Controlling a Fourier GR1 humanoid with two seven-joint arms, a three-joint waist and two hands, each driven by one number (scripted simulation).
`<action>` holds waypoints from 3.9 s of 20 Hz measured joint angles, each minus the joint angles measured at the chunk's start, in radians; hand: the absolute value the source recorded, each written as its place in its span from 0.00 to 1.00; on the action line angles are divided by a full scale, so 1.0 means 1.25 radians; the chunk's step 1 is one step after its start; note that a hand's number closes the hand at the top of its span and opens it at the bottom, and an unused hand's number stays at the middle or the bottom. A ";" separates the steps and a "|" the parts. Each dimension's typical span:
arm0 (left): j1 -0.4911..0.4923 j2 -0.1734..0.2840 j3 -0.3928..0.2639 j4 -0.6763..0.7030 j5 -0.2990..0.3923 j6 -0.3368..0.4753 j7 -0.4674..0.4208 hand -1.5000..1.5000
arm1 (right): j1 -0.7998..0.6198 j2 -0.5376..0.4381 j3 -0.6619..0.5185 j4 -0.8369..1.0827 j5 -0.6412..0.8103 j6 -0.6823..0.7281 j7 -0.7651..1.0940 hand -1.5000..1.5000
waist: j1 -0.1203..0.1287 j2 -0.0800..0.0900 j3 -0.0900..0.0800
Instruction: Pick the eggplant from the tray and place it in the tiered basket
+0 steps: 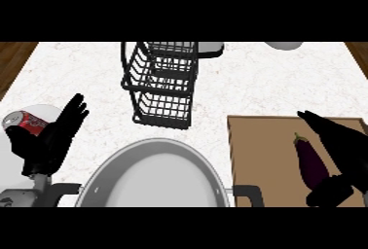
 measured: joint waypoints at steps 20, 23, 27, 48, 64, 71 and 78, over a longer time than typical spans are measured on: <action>0.007 -0.030 0.048 -0.016 -0.023 -0.036 0.019 0.50 | 0.046 0.138 0.033 0.205 0.267 -0.052 -0.042 0.00 | -0.006 0.001 0.002; -0.003 -0.039 0.059 -0.007 -0.031 -0.043 0.025 0.50 | 0.055 0.156 0.024 0.230 0.319 -0.071 -0.067 0.00 | -0.006 0.002 0.002; -0.002 -0.048 0.070 -0.010 -0.040 -0.056 0.033 0.50 | 0.079 0.158 -0.001 0.256 0.372 -0.092 -0.119 0.00 | -0.007 0.002 0.001; 0.018 -0.079 0.094 -0.042 -0.069 -0.085 0.046 0.50 | 0.069 0.169 -0.007 0.327 0.500 -0.069 -0.274 1.00 | -0.005 -0.007 -0.010; 0.012 -0.091 0.093 -0.029 -0.080 -0.082 0.039 0.50 | -0.113 0.169 -0.247 0.376 0.221 -0.334 -0.769 1.00 | -0.005 0.000 0.002; 0.014 -0.095 0.097 -0.037 -0.083 -0.088 0.049 0.50 | -0.185 0.193 -0.276 0.244 0.105 -0.231 -0.707 1.00 | -0.007 0.000 0.001; 0.008 -0.109 0.086 -0.054 -0.103 -0.078 0.065 0.50 | -0.337 0.262 -0.210 0.197 0.096 -0.150 -0.532 1.00 | -0.001 0.000 0.002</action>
